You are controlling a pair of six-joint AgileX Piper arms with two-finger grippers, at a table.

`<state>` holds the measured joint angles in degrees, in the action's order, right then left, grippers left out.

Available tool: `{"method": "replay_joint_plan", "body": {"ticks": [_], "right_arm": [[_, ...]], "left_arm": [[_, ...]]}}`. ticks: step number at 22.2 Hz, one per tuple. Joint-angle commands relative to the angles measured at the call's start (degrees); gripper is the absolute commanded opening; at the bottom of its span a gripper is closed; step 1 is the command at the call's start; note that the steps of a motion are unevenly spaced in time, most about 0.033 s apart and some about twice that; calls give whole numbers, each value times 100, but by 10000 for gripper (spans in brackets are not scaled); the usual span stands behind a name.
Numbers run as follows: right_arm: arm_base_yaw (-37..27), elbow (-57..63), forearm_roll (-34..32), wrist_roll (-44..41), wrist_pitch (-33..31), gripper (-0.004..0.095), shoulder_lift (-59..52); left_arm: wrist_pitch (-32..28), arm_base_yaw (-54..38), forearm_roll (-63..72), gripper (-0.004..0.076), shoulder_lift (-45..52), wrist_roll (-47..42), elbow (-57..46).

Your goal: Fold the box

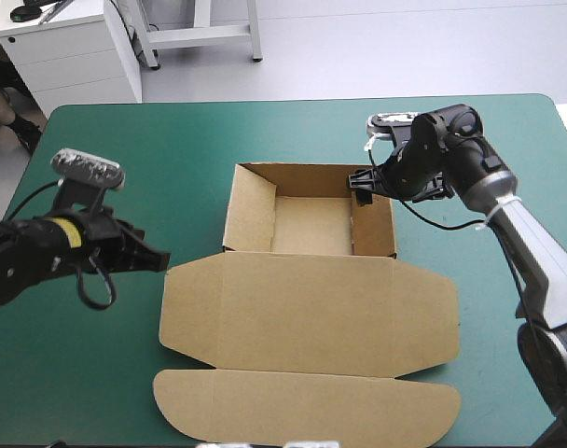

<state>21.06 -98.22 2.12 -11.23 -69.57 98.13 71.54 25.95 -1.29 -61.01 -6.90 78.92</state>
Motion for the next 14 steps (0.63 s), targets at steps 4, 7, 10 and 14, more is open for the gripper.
{"method": "replay_joint_plan", "body": {"ticks": [4,7,10,14], "right_arm": [[-112,-133,-180,-17,128,836,636],[-321,-133,92,-17,46,836,963],[-350,-133,251,49,212,832,1016],[-350,-133,251,28,122,788,1028]], "left_arm": [[140,27,28,-9,1398,-136,-1445],[72,27,42,-9,1961,-237,-2041],[31,27,129,-9,2410,-237,-2410],[-115,27,129,-9,2962,-237,-2628]]}}
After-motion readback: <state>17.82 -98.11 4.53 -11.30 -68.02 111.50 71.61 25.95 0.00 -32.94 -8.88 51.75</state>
